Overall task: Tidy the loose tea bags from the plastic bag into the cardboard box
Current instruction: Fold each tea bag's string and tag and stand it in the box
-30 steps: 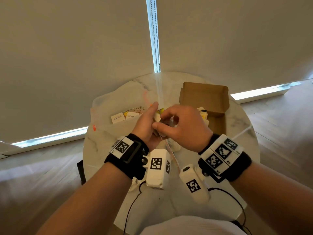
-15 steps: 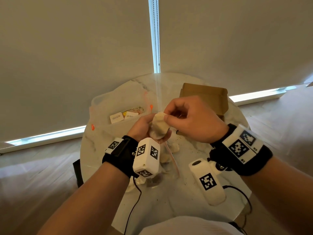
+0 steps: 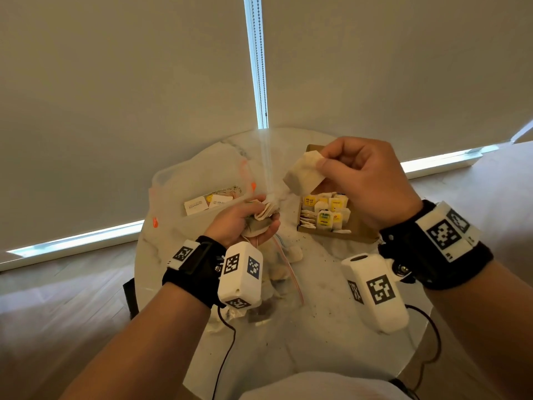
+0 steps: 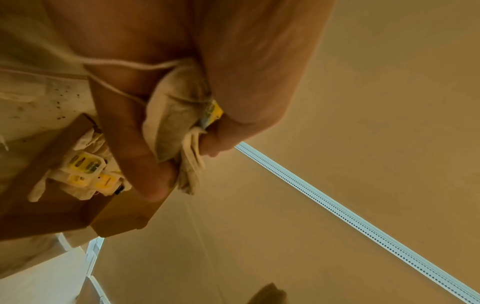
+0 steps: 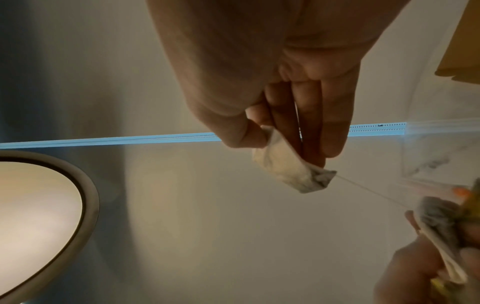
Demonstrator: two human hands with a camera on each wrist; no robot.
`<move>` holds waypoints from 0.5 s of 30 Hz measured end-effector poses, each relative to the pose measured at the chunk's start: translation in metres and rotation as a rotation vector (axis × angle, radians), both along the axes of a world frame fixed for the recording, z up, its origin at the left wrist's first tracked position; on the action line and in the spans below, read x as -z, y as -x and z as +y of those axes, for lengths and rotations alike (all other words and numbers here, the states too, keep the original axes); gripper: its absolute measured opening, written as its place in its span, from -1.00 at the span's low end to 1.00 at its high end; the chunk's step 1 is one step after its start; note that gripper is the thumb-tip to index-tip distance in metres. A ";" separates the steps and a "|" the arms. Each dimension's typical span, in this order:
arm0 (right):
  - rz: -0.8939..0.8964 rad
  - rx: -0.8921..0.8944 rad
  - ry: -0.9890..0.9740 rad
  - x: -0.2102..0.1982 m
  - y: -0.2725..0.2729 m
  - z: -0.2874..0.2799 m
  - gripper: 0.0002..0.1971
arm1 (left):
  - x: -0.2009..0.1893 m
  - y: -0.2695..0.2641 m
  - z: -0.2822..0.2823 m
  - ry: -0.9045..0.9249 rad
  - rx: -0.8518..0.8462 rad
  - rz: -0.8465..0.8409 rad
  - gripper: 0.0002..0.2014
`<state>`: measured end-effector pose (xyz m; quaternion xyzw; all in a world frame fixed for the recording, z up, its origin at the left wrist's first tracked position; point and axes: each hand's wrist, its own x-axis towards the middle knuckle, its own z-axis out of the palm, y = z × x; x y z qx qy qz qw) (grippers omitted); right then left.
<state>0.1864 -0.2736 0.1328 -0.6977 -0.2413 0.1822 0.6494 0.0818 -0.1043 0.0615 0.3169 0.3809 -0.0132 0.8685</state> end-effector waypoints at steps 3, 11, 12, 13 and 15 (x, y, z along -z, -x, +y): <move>0.038 0.047 -0.045 0.000 -0.002 -0.004 -0.91 | 0.002 0.002 0.005 0.004 -0.007 -0.001 -0.83; -0.028 0.069 -0.036 0.002 -0.013 -0.015 -0.92 | -0.003 0.009 0.016 -0.167 -0.068 -0.080 -0.78; -0.044 0.052 -0.016 0.004 -0.013 -0.016 -0.94 | -0.006 0.009 0.017 -0.214 -0.074 -0.087 -0.75; -0.055 0.035 0.011 0.007 -0.013 -0.017 -0.95 | -0.010 0.009 0.017 -0.263 -0.073 -0.086 -0.73; -0.061 0.008 0.071 0.015 -0.011 -0.017 -0.95 | -0.017 0.010 0.014 -0.364 -0.049 -0.078 -0.72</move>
